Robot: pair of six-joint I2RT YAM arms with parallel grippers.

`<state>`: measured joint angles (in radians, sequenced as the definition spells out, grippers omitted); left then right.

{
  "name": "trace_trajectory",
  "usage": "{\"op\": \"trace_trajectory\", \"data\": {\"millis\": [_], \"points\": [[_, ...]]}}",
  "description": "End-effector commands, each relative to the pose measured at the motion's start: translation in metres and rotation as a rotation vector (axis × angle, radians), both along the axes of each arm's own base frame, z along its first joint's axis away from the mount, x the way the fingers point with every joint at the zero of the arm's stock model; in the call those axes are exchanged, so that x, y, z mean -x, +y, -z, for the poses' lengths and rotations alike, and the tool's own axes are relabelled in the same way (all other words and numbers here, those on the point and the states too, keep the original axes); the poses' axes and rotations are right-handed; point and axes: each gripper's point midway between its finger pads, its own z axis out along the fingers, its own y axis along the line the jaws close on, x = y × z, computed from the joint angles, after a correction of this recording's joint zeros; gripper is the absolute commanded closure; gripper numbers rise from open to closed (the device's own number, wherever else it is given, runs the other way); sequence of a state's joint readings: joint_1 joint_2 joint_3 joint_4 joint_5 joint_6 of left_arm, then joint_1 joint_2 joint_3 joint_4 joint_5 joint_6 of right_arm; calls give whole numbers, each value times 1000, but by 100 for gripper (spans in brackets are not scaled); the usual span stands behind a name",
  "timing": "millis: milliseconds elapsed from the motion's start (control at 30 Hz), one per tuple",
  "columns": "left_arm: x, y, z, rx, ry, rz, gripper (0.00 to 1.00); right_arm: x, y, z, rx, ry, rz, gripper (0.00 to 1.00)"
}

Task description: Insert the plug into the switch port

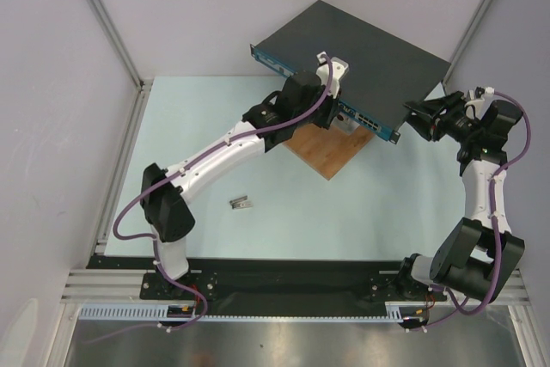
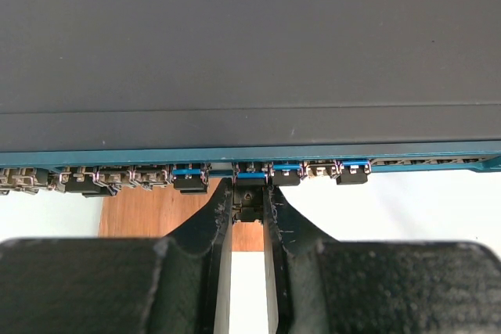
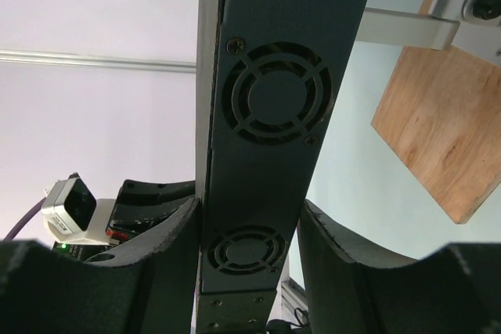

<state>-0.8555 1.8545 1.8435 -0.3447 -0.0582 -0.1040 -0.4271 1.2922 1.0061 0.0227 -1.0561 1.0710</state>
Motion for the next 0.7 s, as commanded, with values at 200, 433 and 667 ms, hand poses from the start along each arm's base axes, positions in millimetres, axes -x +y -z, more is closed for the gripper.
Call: {"op": "trace_trajectory", "data": {"millis": [200,433,667], "points": [[12,7,-59,82,-133,54,75,-13,-1,7,70,-23,24,100],[40,30,-71,43,-133,110,49,-13,-2,6,70,-28,23,100],[43,39,-55,-12,-119,102,51,-13,-2,6,70,-32,25,100]]}}
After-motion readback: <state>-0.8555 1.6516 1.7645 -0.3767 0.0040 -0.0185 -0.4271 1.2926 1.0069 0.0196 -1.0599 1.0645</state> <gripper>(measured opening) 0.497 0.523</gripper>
